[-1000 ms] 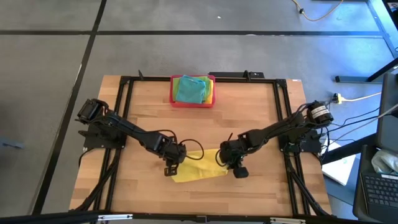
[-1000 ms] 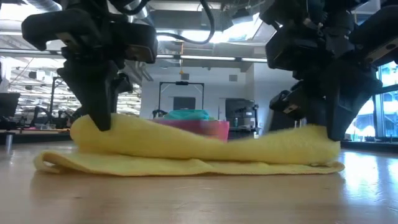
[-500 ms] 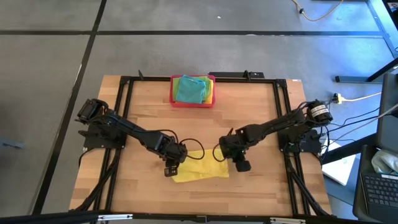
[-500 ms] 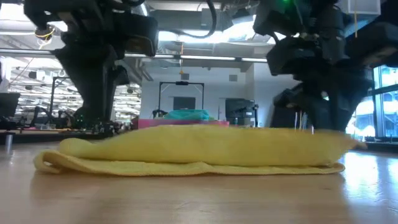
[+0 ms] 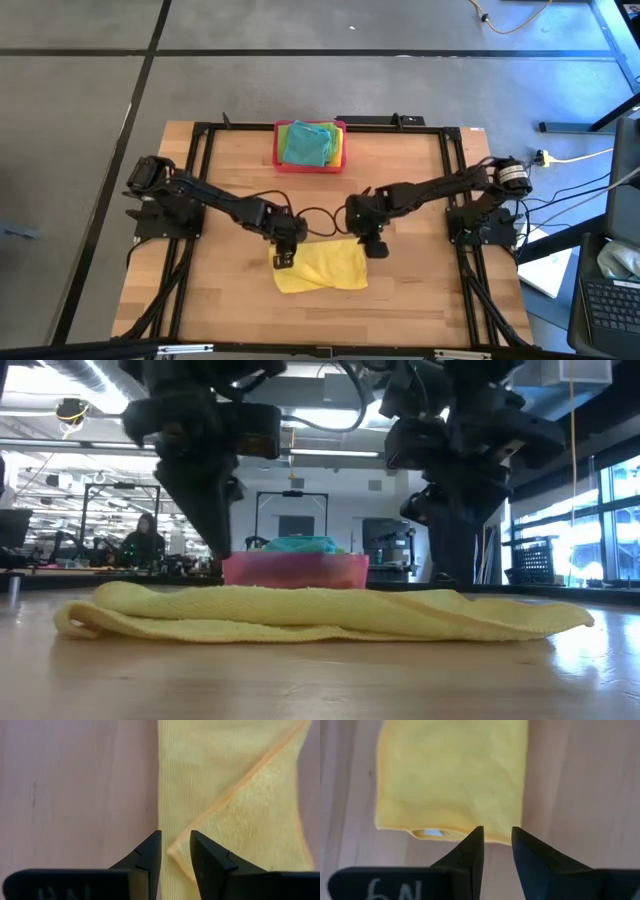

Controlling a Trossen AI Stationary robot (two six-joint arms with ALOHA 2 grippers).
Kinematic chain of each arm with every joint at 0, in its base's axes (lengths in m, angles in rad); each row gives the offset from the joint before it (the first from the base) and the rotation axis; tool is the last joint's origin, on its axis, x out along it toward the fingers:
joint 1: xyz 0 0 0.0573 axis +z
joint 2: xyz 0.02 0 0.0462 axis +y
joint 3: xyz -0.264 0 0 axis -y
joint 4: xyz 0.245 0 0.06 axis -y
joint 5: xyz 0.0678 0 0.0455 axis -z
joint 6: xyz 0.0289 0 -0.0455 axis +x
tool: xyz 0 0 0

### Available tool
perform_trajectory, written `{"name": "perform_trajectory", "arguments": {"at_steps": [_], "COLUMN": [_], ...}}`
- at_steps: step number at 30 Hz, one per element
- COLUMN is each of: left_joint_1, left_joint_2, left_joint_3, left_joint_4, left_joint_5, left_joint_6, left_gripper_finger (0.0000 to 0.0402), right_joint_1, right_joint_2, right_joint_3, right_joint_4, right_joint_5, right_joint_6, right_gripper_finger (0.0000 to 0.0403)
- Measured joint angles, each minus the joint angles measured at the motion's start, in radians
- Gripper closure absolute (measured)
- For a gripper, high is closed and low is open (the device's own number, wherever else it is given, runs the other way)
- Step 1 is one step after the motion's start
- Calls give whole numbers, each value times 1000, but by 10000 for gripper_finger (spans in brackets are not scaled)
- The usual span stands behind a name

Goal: Fold microfiber towels
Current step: Fold the yellow microfiber cloth

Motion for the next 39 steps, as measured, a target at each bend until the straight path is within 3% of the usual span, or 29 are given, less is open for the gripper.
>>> {"name": "perform_trajectory", "arguments": {"at_steps": [6,14,23,28,39], "left_joint_1": [54,85,85,85,127], "left_joint_2": [0,0,0,0,30], "left_joint_3": [-68,-115,-120,-120,-137], "left_joint_4": [144,160,121,118,142], "left_joint_5": [120,290,235,244,288], "left_joint_6": [86,228,288,329,393], "left_gripper_finger": [307,307,307,307,307], "right_joint_1": [-31,-26,-26,-26,-26], "right_joint_2": [-1,-1,0,0,0], "right_joint_3": [-40,-89,-91,-91,-92], "right_joint_4": [-1,42,100,120,123], "right_joint_5": [-1,-30,-44,-159,-259], "right_joint_6": [4,-53,-32,28,36], "right_gripper_finger": [302,302,302,302,302]}}
